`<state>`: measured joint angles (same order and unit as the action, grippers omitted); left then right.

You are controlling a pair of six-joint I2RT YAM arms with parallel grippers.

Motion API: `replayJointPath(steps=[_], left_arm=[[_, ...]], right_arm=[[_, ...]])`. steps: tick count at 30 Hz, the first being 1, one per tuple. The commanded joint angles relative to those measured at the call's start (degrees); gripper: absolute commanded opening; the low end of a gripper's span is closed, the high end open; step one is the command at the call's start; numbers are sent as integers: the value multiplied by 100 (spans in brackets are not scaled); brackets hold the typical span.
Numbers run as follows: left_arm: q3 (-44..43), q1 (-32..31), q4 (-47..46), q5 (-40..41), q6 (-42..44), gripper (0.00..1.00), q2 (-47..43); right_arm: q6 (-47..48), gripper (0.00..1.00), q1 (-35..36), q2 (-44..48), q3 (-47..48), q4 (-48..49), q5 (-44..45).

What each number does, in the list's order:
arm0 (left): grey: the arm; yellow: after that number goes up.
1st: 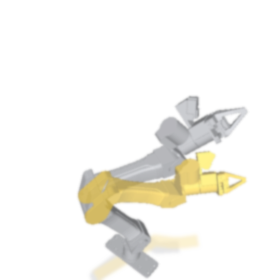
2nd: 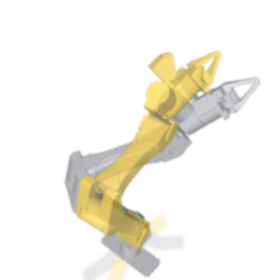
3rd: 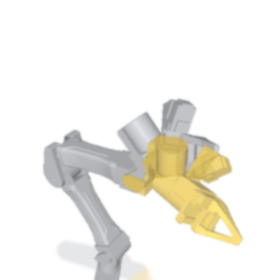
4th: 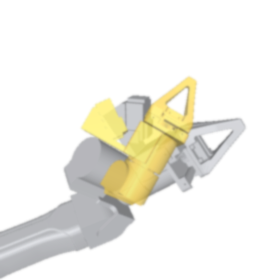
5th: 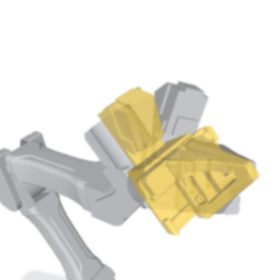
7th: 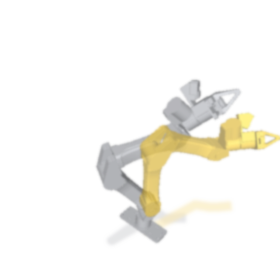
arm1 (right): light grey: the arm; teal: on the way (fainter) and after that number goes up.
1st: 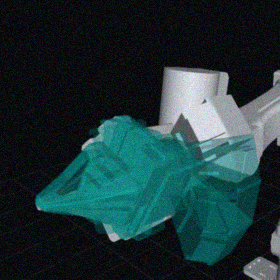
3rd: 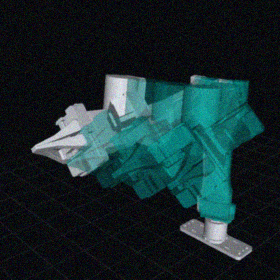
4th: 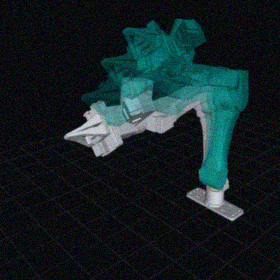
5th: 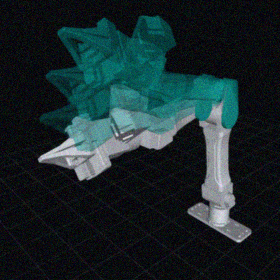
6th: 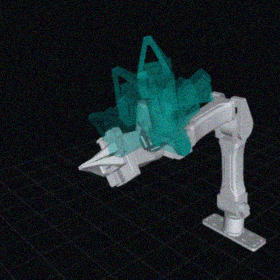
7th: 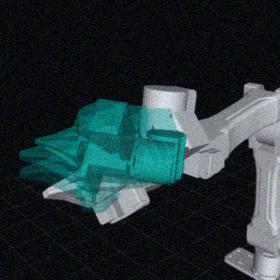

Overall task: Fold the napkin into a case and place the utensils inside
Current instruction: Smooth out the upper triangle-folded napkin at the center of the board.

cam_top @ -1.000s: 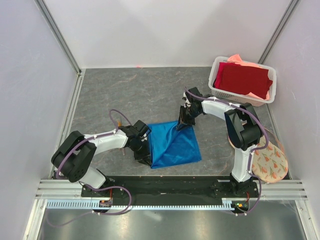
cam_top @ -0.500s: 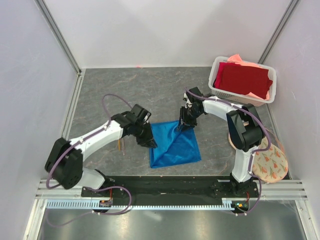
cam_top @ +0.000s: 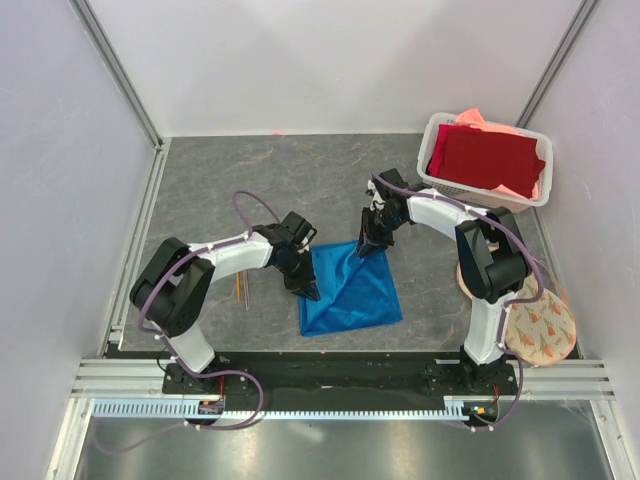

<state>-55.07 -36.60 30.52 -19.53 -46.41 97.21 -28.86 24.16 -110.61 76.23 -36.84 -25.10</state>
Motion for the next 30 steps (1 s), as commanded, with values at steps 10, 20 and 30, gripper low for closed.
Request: replayJointPath(steps=[10,20,30], left_arm=[[392,13,-328,345,572,16,80],[207,4,68,-261,361,27,-957],[875,-23,-477,-974,273,21,-1090]], right_arm=[[1032,22,-395,-708,586,-86,226],[1023,32,-333,12,683,-605,225],[14,48,712,654,-106,132,-135]])
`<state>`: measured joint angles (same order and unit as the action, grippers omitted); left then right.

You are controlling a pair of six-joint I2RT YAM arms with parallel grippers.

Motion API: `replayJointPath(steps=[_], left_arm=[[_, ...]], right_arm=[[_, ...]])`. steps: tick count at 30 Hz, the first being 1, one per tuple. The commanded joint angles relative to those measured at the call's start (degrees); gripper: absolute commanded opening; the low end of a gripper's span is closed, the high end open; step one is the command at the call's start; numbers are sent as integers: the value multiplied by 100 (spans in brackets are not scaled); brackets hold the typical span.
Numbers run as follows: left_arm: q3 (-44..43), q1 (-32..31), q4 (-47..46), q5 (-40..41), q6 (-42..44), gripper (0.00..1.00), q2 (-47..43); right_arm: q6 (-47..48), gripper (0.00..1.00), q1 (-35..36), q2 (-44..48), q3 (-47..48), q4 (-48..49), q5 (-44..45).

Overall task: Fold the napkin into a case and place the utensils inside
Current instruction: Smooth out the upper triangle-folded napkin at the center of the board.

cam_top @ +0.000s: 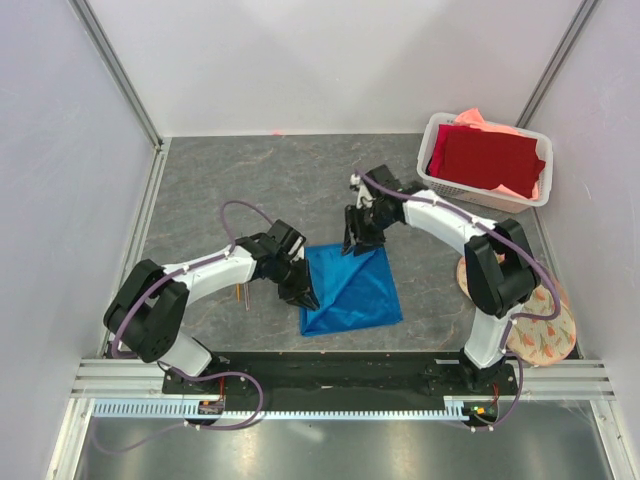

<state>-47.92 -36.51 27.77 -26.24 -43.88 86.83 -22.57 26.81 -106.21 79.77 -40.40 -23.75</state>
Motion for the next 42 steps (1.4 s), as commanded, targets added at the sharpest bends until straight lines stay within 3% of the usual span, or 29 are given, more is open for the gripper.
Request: replayJointPath(steps=[1,6,17,29,42], left_arm=[[239,-31,-202,-268,2,21,-26],[704,-31,-438,-311,-200,19,36],[1206,-40,-799,-197,-165,19,133],[811,-40,-175,-276,-578,24,-957],[793,-49,-588,-417,-271,20,132]], right_arm=[[-748,47,570,224,-575,811,-410],[-1232,39,747,163,-1129,1430,-604],[-969,36,765,-242,-1148,1439,-455],[-556,38,326,110,-787,753,-139],[-90,37,-589,-593,82,367,63]])
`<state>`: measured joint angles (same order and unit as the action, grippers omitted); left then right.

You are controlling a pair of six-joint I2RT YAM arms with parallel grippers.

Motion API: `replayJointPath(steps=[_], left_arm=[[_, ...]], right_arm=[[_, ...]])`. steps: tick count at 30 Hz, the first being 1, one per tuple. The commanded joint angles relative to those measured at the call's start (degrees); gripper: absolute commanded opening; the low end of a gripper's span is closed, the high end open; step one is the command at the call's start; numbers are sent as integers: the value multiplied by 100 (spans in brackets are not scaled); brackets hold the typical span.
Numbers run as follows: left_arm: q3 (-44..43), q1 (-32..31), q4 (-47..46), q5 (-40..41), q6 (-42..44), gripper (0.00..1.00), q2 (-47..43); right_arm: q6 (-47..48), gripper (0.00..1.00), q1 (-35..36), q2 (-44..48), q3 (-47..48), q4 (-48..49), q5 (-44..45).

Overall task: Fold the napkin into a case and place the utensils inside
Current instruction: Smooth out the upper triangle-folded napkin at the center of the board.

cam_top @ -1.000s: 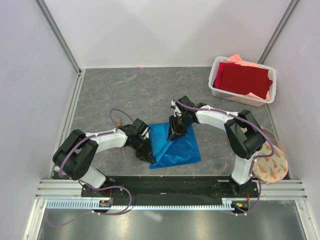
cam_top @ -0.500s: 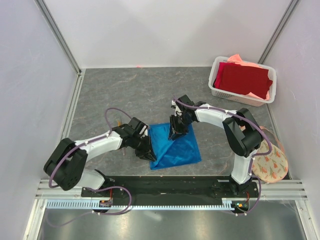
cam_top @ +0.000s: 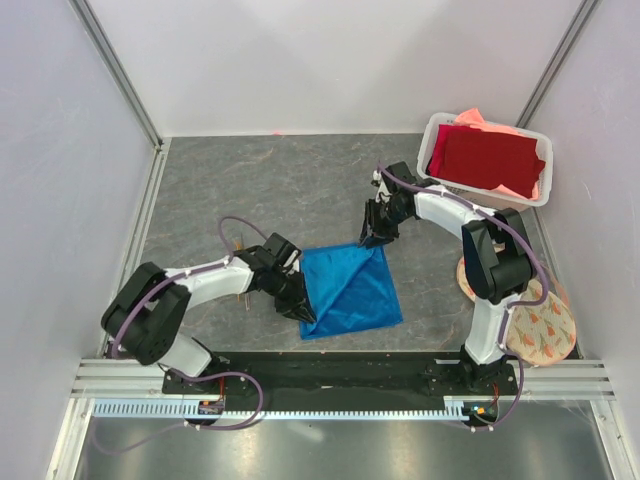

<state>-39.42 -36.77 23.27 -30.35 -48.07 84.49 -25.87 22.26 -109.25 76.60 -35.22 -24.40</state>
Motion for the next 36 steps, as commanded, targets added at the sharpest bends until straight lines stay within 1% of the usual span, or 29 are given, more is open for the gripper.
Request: replayJointPath(steps=[1,5,10,12,13,15,16,18,19,22,23,24,25,26,27,28,29,32,33,35,36], left_arm=[[-31,-23,-156,11,201,20,445],[92,-23,-147,99,360,19,560],[-30,-23,28,-41,439,22,218],[-215,-23,195,-111,431,27,69],[-346,-14,231,-173,404,32,-89],[-566,12,371,-261,491,37,-204],[-871,30,606,-226,570,40,-283],[-1198,178,907,-42,834,43,-327],[-1417,266,1021,37,887,46,-345],[-1664,635,1031,317,914,52,-363],[-1718,723,1031,397,992,53,-258],[-1797,881,1048,468,1063,55,-136],[-1980,970,1127,555,1211,59,5],[-2095,1110,1188,609,1291,59,337],[-2340,1163,1232,670,1379,61,506],[-2473,1199,1294,801,1545,61,673],[-2596,1269,1347,846,1634,61,996],[-3053,1348,1374,1092,1836,63,1394],[-3272,1366,1391,1119,1872,62,1656],[-3484,1401,1522,1180,1916,61,1877],[-3650,1418,1584,1215,1925,59,2070]], right_arm=[[257,37,-152,-394,504,-152,146],[442,37,-248,-650,803,-327,418],[635,37,-284,-843,1041,-503,787],[732,37,-284,-843,1111,-643,814],[732,37,-275,-791,1138,-679,797],[750,38,-275,-729,1191,-793,805],[741,39,-275,-660,1269,-845,814],[724,40,-275,-598,1366,-1021,823],[723,42,-266,-528,1506,-1117,858],[732,49,-266,-352,1779,-1434,1078],[732,52,-257,-299,1832,-1548,1139],[741,60,-257,-229,1928,-1610,1183],[741,63,-249,-185,1973,-1741,1218],[732,65,-249,-149,1999,-1786,1236],[706,69,-231,-88,2052,-1839,1228],[689,70,-179,-61,2061,-1917,1193],[654,71,-135,-35,2052,-1918,1157],[557,73,181,71,1956,-1918,1069],[548,73,269,97,1877,-1918,1078],[443,71,524,123,1702,-1857,1096],[390,67,577,176,1431,-1813,1078]])
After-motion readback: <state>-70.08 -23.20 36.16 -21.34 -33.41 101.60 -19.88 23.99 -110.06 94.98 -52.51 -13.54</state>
